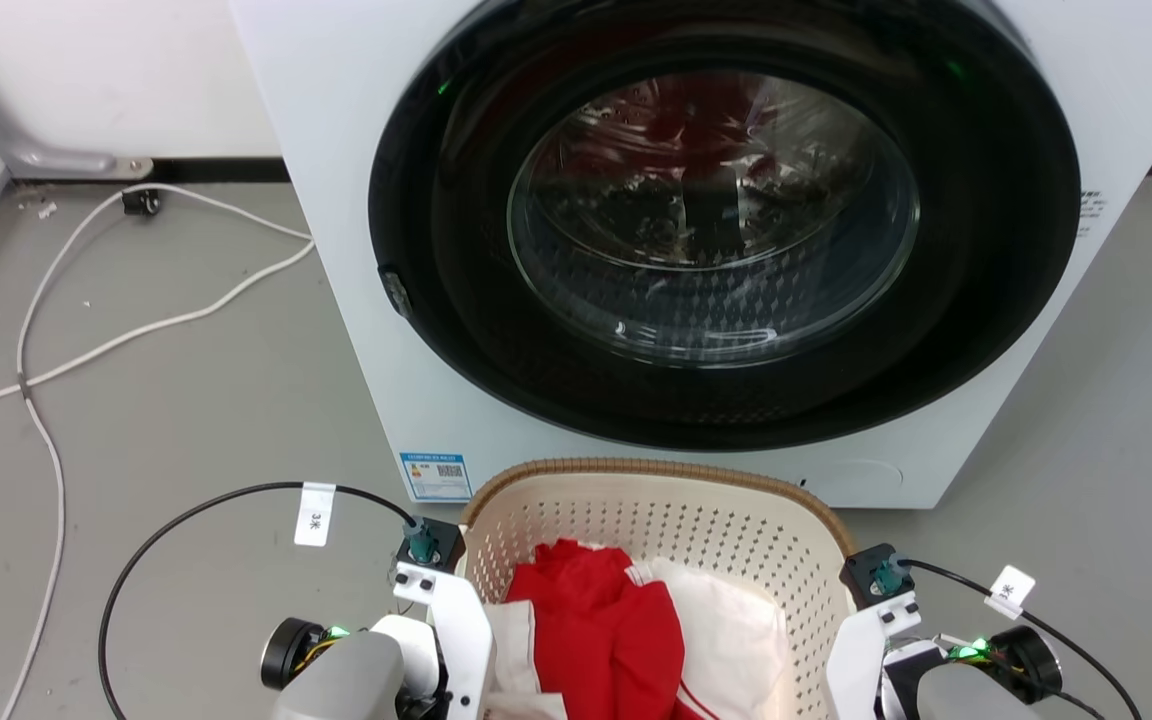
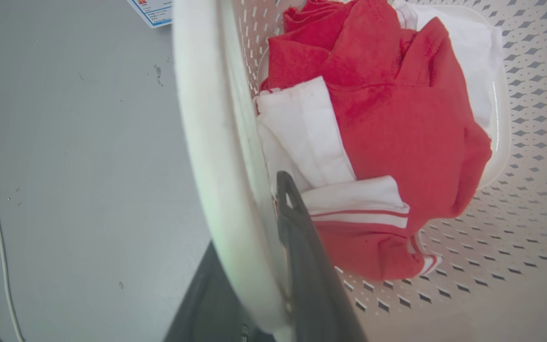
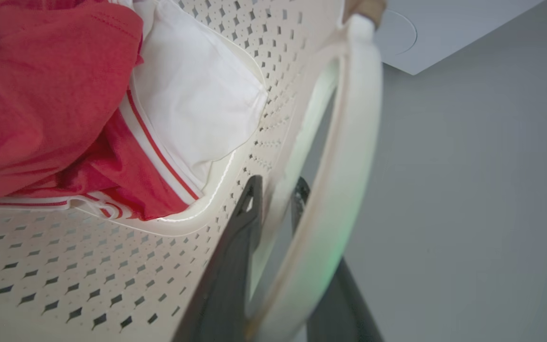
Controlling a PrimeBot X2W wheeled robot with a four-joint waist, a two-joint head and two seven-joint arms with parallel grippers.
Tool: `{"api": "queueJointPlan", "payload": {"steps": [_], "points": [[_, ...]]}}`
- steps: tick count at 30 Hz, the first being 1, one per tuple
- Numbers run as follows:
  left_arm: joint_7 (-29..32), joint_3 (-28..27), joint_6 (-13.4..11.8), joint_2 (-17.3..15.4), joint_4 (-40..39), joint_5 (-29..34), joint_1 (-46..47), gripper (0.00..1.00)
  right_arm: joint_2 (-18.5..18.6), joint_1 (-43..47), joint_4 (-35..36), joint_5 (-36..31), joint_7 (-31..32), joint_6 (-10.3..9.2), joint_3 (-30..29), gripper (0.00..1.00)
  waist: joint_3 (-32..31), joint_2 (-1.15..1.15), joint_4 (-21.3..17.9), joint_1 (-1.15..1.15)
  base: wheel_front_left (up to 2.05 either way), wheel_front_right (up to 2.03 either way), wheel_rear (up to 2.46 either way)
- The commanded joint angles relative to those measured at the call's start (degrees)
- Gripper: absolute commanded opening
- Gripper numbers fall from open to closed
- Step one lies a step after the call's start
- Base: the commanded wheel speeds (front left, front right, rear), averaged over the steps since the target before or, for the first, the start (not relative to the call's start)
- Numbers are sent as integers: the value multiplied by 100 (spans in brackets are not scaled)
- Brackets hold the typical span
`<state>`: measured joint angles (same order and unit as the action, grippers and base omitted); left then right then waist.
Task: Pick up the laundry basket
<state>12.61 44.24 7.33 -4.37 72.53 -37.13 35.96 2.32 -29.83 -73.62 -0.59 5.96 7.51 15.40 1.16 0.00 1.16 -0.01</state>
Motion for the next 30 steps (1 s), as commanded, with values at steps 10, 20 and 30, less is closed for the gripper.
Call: {"api": "queueJointPlan", "payload": {"steps": [10, 20, 30], "points": [[412, 283, 15, -136, -160, -321, -233, 0, 123, 233, -27, 322, 361, -4, 419, 0, -356, 0, 38, 1, 0, 0, 0], [493, 529, 14, -227, -222, -548, -251, 0, 227, 115, -29, 670, 510, -4, 787, 0, -503, 0, 103, 1, 0, 0, 0], [505, 716, 14, -276, -212, -764, -236, 0, 285, 104, -31, 997, 554, -4, 1108, 0, -536, 0, 129, 1, 0, 0, 0]]}}
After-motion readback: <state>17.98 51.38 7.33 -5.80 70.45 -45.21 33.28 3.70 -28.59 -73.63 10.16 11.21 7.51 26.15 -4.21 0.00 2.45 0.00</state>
